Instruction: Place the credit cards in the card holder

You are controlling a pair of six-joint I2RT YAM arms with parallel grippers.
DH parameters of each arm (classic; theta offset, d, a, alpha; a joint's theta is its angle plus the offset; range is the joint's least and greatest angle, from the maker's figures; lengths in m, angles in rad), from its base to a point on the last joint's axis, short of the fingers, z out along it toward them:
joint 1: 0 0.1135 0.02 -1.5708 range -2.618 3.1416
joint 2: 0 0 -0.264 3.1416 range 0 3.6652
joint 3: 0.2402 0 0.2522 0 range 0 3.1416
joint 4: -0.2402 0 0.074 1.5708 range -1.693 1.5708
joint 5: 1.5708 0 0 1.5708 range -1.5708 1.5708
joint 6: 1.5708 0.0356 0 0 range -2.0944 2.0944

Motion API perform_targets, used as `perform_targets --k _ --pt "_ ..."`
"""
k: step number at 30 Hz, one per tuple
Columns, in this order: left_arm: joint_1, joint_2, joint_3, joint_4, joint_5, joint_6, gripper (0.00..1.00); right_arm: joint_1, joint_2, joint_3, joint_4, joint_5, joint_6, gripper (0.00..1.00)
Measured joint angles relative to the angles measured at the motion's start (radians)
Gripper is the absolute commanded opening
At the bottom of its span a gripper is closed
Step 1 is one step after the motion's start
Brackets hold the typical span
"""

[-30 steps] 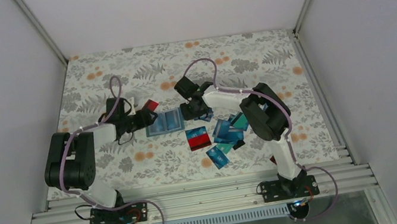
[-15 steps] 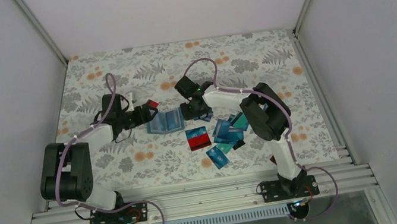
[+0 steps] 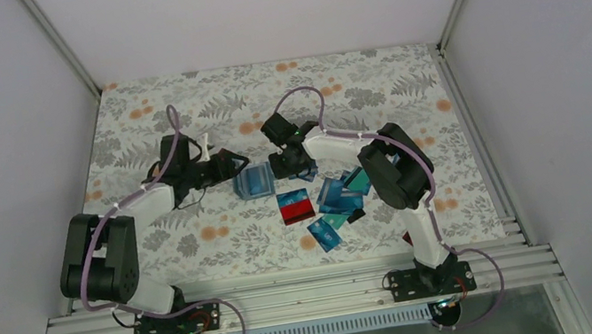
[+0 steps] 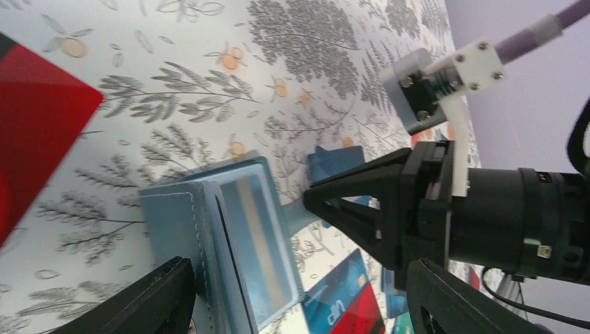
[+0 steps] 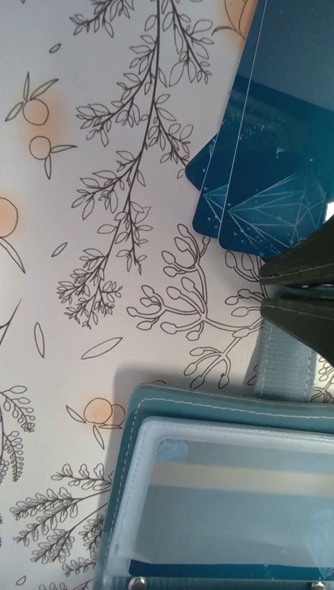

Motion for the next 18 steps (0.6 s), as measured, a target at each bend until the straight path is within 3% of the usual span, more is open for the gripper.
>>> perform_targets --k 9,18 --pt "-0.084 0.035 0.008 0.056 0.003 -0.053 0.72 -0.003 0.002 0.000 0.010 -0.014 0.007 0.04" --pt "-0.115 0.098 -0.034 0.155 -0.001 -0.114 0.47 -0.025 0.002 -0.013 0.049 -0.073 0.011 0.04"
